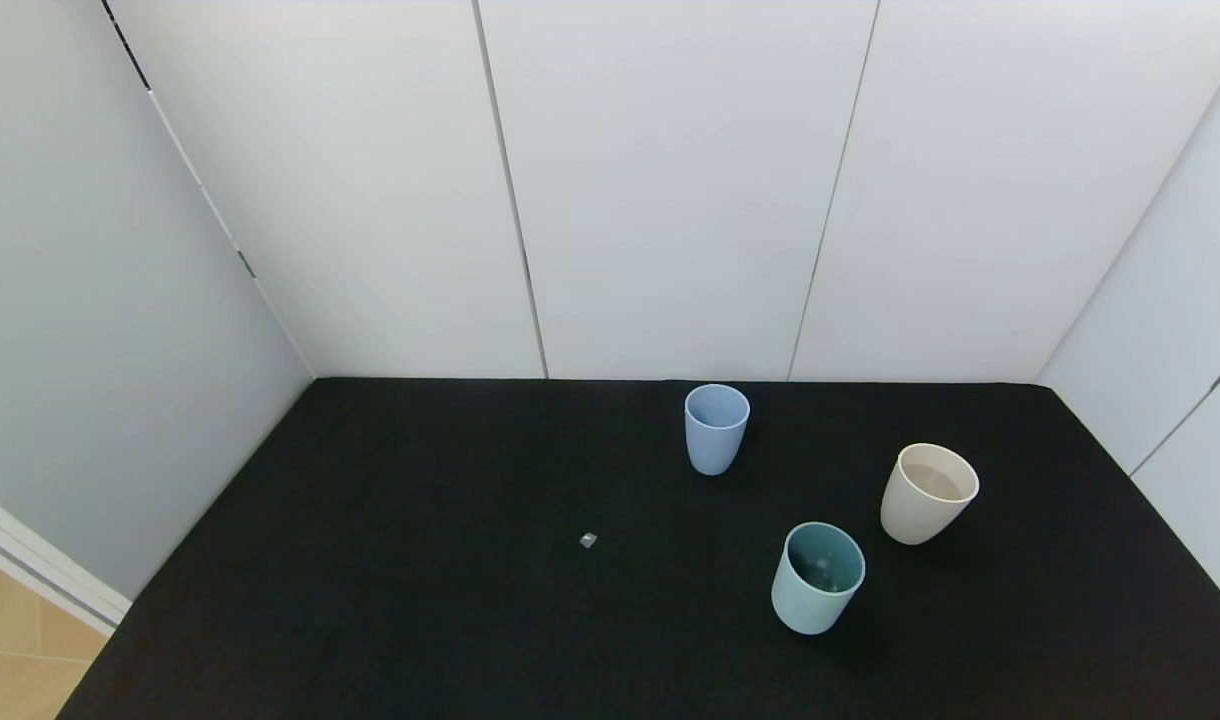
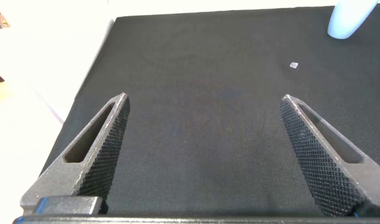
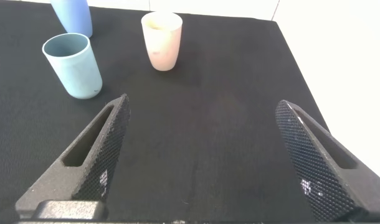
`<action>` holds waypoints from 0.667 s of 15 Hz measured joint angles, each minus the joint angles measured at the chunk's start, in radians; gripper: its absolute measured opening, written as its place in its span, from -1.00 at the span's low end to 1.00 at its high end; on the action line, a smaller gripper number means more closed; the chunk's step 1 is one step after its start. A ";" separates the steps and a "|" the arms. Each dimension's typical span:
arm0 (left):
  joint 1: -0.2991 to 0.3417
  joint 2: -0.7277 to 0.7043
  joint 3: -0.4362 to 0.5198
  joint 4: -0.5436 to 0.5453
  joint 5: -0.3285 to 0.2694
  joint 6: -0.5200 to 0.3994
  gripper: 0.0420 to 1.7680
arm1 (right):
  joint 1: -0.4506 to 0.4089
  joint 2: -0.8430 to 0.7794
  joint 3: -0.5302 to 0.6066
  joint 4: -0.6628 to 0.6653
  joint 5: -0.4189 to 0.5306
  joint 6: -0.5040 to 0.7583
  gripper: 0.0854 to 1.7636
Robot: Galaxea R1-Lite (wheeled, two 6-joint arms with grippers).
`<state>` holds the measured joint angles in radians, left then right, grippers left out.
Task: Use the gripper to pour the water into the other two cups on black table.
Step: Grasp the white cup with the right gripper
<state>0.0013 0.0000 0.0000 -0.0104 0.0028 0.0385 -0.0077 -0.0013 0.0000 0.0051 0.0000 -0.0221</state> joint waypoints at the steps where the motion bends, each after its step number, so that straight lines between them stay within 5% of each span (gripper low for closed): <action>1: 0.000 0.000 0.000 0.000 0.000 0.000 0.94 | 0.000 0.000 0.000 0.000 0.000 0.000 0.92; 10: 0.000 0.000 0.000 0.000 0.000 0.000 0.94 | 0.004 0.009 -0.116 0.082 0.018 0.034 0.92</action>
<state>0.0013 -0.0004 0.0000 -0.0104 0.0028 0.0383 -0.0038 0.0072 -0.1157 0.0870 0.0181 0.0115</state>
